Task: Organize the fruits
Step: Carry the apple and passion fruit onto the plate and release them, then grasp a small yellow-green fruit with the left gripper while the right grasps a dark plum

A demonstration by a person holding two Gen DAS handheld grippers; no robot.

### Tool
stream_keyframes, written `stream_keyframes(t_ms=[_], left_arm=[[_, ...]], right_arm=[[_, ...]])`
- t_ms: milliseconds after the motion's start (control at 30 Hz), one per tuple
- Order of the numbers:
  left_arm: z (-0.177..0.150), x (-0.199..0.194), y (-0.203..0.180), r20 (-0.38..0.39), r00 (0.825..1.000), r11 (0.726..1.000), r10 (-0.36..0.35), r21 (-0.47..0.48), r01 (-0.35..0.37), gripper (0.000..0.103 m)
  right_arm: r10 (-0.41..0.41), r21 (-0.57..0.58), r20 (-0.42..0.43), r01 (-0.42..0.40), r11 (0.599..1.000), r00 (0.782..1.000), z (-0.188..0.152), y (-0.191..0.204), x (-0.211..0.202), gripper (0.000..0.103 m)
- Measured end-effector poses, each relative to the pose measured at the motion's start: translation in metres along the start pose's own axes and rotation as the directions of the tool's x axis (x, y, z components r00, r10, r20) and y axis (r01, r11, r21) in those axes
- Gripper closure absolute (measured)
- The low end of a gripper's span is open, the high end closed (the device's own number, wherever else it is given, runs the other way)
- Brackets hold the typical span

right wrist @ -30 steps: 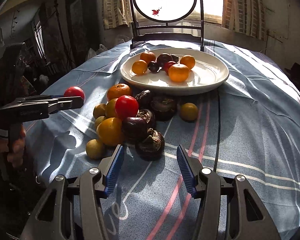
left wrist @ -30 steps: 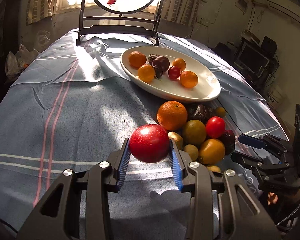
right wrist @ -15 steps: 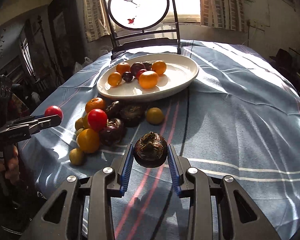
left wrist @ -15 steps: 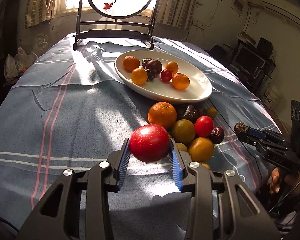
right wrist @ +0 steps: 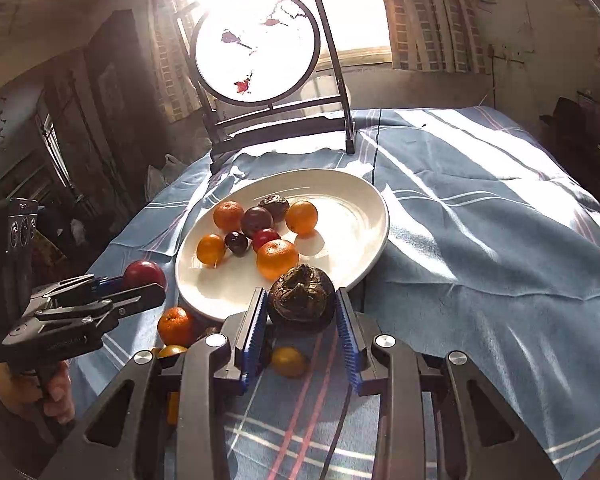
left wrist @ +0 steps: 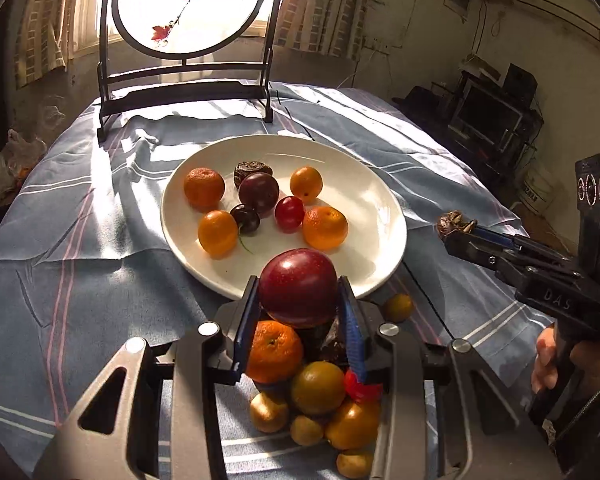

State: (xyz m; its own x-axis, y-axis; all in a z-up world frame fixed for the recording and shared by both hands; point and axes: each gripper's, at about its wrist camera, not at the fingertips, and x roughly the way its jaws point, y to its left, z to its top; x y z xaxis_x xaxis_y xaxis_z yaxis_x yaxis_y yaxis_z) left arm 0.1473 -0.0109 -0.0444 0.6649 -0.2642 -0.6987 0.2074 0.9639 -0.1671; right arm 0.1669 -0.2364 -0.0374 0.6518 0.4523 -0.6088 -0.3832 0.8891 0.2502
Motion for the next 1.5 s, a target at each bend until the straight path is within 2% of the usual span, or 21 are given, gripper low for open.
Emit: stream_keyframes(t_ms=[100,133,200,300,400,600,667,767,800,867,1033,1267,1300,1367,1500], left_arm=[[0.012,0.026,0.001,-0.044,0.999,1.000,0.008,-0.015,-0.009,0.065],[0.015,0.030,0.002,-0.046,0.999,1.000,0.012,-0.025,-0.013,0.062],[0.016,0.030,0.006,-0.036,0.999,0.998,0.018,-0.052,-0.020,0.056],[0.007,0.012,0.008,-0.003,1.000,0.999,0.007,-0.050,-0.007,0.052],[-0.014,-0.010,0.007,0.009,1.000,1.000,0.027,-0.008,-0.027,0.051],[-0.074,-0.052,-0.001,-0.002,1.000,0.998,0.004,0.069,-0.004,0.051],[-0.092,-0.058,-0.006,-0.014,1.000,0.996,-0.012,0.089,0.013,0.051],[-0.110,-0.052,-0.019,-0.039,0.999,0.993,0.013,0.121,-0.008,0.051],[-0.114,-0.048,-0.023,-0.048,0.999,0.993,0.025,0.121,-0.019,0.053],[-0.117,-0.039,-0.027,-0.072,0.997,0.995,0.004,0.095,0.003,0.061],[-0.120,-0.029,-0.037,-0.070,0.998,0.995,-0.001,0.097,0.008,0.070],[-0.119,-0.020,-0.040,-0.073,0.997,0.997,-0.015,0.078,0.020,0.070],[-0.119,-0.021,-0.039,-0.071,0.997,0.997,-0.021,0.072,0.026,0.075],[-0.119,-0.025,-0.036,-0.073,0.996,0.998,-0.041,0.053,0.045,0.077],[-0.120,-0.045,-0.034,-0.029,0.999,0.998,-0.036,0.052,0.037,0.077]], right_arm=[[-0.022,-0.023,-0.017,0.021,1.000,1.000,0.014,0.005,0.024,0.068],[-0.026,-0.033,-0.011,0.026,0.999,1.000,0.017,0.007,0.029,0.067],[-0.033,-0.034,0.011,0.034,0.999,0.999,0.020,0.009,0.032,0.051],[-0.003,-0.026,0.032,0.003,1.000,0.999,0.015,0.011,0.021,0.051],[-0.008,-0.048,0.037,0.009,0.999,0.999,-0.005,0.014,0.003,0.051],[-0.001,-0.004,0.047,0.001,1.000,0.999,-0.055,0.001,-0.035,0.051],[-0.003,0.019,0.047,0.002,1.000,0.999,-0.069,-0.005,-0.042,0.051],[0.005,0.050,0.032,-0.007,0.999,0.999,-0.081,-0.009,-0.045,0.051],[0.007,0.053,0.028,-0.009,0.999,1.000,-0.083,-0.008,-0.045,0.051],[0.018,0.053,0.025,-0.019,0.998,1.000,-0.087,-0.005,-0.046,0.051],[0.030,0.031,0.020,-0.031,0.999,0.999,-0.092,0.006,-0.048,0.051],[0.061,0.001,-0.016,-0.061,0.998,0.998,-0.094,0.019,-0.039,0.051],[0.064,-0.009,-0.026,-0.065,0.998,0.998,-0.094,0.023,-0.036,0.051],[0.074,-0.033,-0.041,-0.075,0.997,0.996,-0.094,0.031,-0.030,0.051],[0.103,-0.049,-0.063,-0.106,0.993,0.993,-0.089,0.045,-0.018,0.051]])
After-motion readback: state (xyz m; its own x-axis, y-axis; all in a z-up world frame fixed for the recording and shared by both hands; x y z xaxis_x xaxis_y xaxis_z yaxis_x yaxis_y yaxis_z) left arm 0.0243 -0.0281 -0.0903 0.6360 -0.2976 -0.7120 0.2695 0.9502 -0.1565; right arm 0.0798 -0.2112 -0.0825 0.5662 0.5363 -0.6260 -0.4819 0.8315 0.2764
